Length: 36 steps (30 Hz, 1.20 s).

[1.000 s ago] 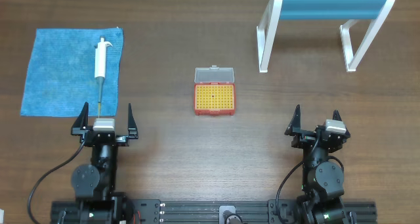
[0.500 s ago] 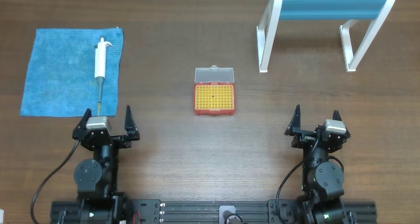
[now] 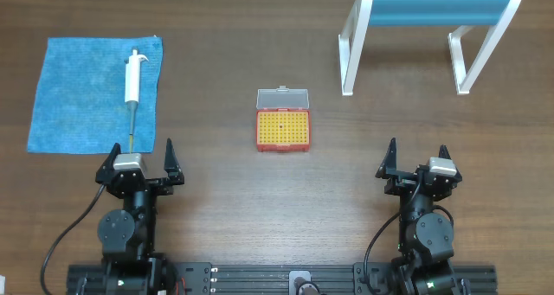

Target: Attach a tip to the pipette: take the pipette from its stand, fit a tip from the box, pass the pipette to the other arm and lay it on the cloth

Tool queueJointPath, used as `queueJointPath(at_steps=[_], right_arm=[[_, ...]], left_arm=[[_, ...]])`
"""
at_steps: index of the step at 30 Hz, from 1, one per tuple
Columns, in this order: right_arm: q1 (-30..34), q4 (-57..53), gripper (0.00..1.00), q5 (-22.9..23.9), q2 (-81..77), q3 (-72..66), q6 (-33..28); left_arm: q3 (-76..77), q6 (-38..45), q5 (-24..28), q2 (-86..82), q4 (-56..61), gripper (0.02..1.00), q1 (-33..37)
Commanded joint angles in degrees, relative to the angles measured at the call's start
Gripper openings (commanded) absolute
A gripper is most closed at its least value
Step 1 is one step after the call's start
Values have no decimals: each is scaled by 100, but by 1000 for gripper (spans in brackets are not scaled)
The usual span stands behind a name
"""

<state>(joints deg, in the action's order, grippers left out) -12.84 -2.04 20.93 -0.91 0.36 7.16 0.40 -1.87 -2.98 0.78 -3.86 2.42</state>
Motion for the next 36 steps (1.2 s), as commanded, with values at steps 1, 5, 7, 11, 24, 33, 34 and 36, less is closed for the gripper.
queueJointPath(at_steps=[1, 5, 7, 11, 24, 33, 34, 36], right_arm=[[-33, -33, 967, 50, 20, -13, -63], [-33, -33, 967, 52, 20, -13, -63], [-33, -33, 969, 52, 20, -13, -63], [-33, -35, 967, 50, 20, -13, -63], [1554, -186, 967, -1764, 35, -13, -739], [1700, -216, 967, -2074, 33, -13, -789], [1700, -216, 967, -2074, 33, -13, -789], [1700, -216, 967, -2074, 33, -13, -789]], left_arm=[[-9, -114, -90, -59, -33, 996, -24], [-9, -114, -90, -59, -33, 998, -24], [-9, -114, -90, -59, -35, 996, -24], [-9, -114, -90, -59, -33, 998, -24], [-9, -114, -90, -59, -35, 998, -24], [-9, -114, -90, -59, -33, 998, -24], [-9, -114, -90, -59, -35, 998, -24], [-9, -114, -90, -59, -33, 996, -24]])
